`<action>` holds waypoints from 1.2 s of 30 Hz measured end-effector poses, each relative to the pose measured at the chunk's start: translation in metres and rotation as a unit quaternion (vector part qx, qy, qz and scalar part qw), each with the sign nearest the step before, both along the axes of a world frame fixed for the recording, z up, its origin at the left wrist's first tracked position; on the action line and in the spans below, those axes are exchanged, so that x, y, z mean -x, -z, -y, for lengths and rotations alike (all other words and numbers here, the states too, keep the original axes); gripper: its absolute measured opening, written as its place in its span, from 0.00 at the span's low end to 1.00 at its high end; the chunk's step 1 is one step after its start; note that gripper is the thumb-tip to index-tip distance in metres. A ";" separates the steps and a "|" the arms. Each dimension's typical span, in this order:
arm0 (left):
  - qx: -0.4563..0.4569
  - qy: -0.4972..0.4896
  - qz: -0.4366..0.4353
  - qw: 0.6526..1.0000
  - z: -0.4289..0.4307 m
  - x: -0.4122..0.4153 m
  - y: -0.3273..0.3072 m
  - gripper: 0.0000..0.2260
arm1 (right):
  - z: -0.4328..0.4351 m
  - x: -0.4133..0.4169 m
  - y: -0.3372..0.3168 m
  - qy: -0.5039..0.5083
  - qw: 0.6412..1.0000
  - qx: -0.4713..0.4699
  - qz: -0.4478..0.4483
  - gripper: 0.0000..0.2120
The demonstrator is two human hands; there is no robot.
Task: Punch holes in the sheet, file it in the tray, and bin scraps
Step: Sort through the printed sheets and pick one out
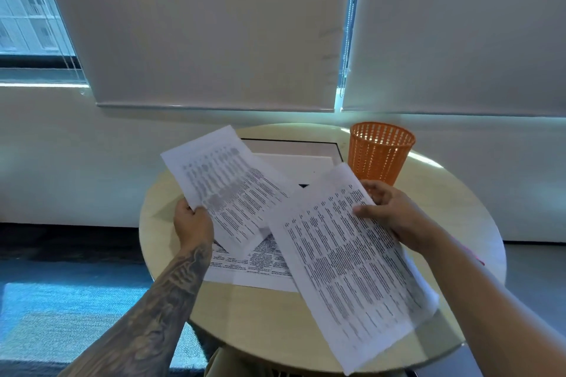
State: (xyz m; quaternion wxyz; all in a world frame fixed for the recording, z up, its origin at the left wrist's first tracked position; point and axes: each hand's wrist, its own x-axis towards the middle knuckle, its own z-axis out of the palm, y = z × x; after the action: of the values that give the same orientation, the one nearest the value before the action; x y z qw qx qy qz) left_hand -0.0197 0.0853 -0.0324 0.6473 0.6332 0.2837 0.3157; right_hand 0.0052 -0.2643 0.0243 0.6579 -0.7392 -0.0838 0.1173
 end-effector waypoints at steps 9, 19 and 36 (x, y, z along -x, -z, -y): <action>-0.003 0.278 -0.048 0.959 0.039 0.002 -0.023 0.12 | -0.031 -0.010 -0.001 0.147 0.987 -0.055 0.033 0.16; 0.069 0.332 -0.016 0.940 0.055 0.010 -0.029 0.11 | -0.031 -0.020 0.013 0.189 0.980 -0.054 0.015 0.13; -0.064 0.267 0.087 0.957 0.058 0.022 -0.068 0.06 | -0.059 0.016 -0.036 0.165 0.960 -0.092 0.209 0.12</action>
State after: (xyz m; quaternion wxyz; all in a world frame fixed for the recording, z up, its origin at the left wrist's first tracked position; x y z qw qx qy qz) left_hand -0.0421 0.0276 0.0353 0.6881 0.6963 0.0257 0.2024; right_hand -0.0108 -0.2050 0.0604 0.7013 -0.6869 -0.1065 -0.1580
